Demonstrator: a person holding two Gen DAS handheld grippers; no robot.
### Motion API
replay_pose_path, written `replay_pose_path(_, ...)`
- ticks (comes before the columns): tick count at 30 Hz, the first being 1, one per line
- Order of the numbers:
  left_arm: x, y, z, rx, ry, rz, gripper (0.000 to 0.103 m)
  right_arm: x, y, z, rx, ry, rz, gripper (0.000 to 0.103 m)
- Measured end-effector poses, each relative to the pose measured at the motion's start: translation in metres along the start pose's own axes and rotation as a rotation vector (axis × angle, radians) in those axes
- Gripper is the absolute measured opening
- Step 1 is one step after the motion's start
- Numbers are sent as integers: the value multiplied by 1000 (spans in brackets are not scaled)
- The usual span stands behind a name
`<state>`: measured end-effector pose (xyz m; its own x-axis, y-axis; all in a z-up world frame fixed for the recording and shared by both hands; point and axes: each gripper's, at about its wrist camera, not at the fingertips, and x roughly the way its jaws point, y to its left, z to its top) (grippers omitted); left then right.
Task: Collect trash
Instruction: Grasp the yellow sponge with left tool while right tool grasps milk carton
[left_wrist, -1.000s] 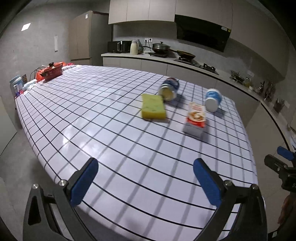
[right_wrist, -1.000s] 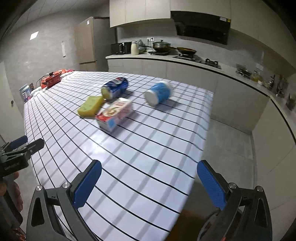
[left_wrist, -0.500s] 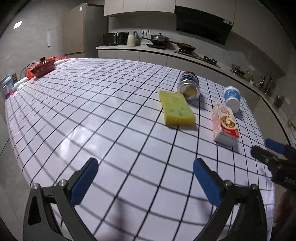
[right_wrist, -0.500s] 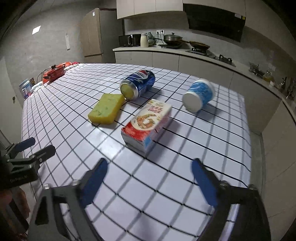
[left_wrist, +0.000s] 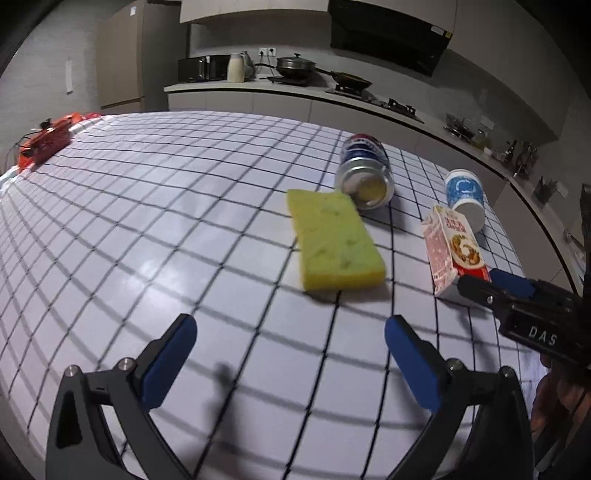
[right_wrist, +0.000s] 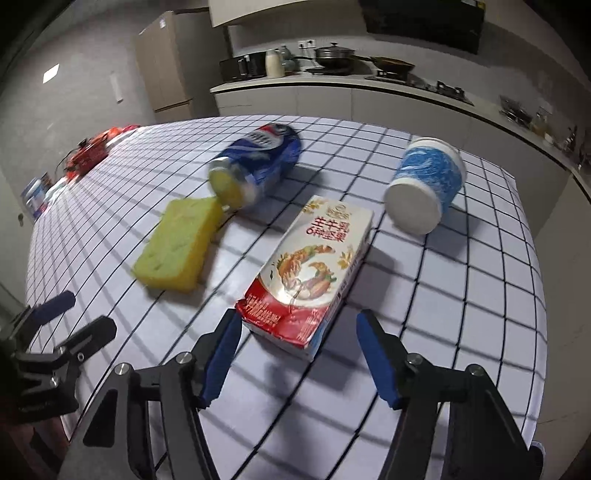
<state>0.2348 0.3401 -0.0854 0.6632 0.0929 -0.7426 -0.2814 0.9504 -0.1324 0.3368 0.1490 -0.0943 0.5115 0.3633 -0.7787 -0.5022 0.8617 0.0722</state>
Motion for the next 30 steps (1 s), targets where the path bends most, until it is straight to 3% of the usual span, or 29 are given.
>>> replay_pose_path(6,33,-22,24,21,44,-35,94,12,-22,21,56,-2,20,66)
replay_pose_path(11,56,-26,37,32,72,-8,90,33,-20,37,71,21,47,67)
replay_pose_path(14,58,-22,40,39,71,5,88,42,-20,43,94,30,50,67)
replay_pose_path(22,49,-7,38,49,55,14,63,57,-19,56,126,47,30,67)
replay_pose_path(25,44,-5,36,44,46,-2,57,53,-13,55,82,40,28,54)
replay_pose_path(30,29,-4,27,45,16,-1,54,34,-1,43,9,18,25,53)
